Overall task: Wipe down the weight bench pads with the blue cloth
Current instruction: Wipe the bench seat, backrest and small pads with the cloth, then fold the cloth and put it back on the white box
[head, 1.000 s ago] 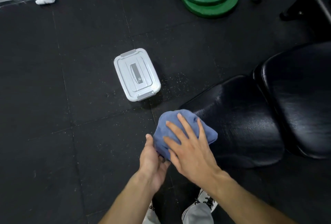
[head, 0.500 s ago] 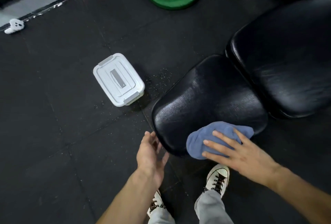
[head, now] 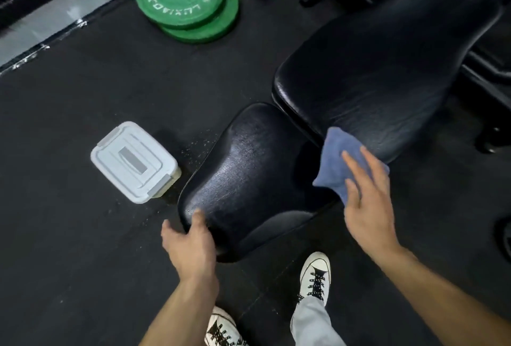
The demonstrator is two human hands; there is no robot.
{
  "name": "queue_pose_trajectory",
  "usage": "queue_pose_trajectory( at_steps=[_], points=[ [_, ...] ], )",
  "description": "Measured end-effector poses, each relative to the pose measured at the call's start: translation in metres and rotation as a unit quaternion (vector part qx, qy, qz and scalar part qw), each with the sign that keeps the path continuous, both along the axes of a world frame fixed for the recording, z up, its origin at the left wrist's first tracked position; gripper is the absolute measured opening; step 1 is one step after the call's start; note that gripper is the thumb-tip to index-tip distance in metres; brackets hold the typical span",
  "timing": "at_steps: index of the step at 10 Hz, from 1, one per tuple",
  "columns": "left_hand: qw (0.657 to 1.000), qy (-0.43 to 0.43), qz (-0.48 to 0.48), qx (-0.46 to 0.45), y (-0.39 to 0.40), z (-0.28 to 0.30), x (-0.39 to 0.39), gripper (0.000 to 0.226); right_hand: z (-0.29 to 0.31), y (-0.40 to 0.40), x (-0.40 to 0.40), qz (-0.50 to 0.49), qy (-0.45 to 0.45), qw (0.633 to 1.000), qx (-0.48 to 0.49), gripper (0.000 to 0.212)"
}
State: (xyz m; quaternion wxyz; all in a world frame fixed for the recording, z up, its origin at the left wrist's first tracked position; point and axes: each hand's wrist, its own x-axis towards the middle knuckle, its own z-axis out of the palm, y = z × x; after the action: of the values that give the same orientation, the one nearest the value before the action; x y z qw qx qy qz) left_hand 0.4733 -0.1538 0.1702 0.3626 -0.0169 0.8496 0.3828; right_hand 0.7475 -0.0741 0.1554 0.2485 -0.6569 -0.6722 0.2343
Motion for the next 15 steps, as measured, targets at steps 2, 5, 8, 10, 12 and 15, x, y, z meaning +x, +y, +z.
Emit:
queue_pose_trajectory(
  at_steps=[2,5,8,10,12,15],
  points=[
    [0.990,-0.116,0.075,0.008,0.006,-0.016,-0.012,0.084,-0.031,0.012,-0.028,-0.094,-0.002,0.991,-0.091,0.044],
    [0.984,-0.156,0.082,0.024,-0.003,-0.011,-0.017,0.076,-0.024,-0.011,-0.063,-0.298,0.176,0.929,-0.128,0.047],
    [0.971,-0.214,0.097,0.035,-0.011,-0.009,-0.028,0.062,-0.041,-0.087,-0.151,-0.517,0.399,0.712,-0.257,0.040],
    [0.972,-0.227,0.039,0.039,-0.013,-0.002,-0.041,0.032,-0.044,-0.139,-0.231,-0.530,0.478,0.614,-0.336,0.036],
    [0.973,-0.225,0.022,0.040,-0.023,-0.003,-0.048,0.035,-0.038,-0.147,-0.249,-0.530,0.491,0.584,-0.370,0.025],
    [0.983,-0.128,-0.122,-0.044,-0.044,0.043,-0.109,0.020,0.033,-0.157,-0.246,-0.469,0.514,0.585,-0.418,0.023]
  ],
)
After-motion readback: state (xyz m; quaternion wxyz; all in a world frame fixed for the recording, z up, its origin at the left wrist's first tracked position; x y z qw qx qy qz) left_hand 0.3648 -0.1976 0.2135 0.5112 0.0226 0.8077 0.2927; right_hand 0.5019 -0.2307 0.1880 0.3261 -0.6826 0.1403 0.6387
